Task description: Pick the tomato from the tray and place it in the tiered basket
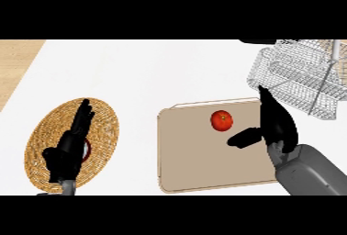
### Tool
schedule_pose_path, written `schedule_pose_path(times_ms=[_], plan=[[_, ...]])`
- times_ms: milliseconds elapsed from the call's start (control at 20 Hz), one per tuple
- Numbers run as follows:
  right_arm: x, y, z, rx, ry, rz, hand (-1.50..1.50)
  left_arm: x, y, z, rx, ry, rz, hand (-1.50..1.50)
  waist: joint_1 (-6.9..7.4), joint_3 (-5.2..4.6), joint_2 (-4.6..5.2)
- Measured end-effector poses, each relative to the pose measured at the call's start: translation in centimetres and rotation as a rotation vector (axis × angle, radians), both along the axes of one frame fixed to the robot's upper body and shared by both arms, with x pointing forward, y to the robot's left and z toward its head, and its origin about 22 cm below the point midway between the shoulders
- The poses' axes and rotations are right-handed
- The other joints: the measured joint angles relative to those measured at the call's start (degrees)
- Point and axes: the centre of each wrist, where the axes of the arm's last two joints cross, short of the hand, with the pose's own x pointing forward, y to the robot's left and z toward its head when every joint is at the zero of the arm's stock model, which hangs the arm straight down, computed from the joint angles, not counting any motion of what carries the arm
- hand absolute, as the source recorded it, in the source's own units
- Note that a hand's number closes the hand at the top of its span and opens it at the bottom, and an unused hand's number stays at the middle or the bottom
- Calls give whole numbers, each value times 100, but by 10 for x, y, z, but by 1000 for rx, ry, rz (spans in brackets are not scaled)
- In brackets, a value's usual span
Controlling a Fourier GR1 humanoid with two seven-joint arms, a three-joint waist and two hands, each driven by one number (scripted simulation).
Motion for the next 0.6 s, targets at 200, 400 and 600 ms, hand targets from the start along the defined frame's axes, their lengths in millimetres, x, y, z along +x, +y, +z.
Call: schedule_pose_path(times_ms=[200,400,600], plan=[[10,13,0,1,39,7,-150,1,-3,-1,-5,-2,0,0,-7,8,3],[18,25,-1,7,59,23,-150,2,-5,-1,-8,1,2,0,-26,15,1],[26,33,-7,5,101,23,-150,1,-7,-1,-7,8,-3,0,-20,15,1]])
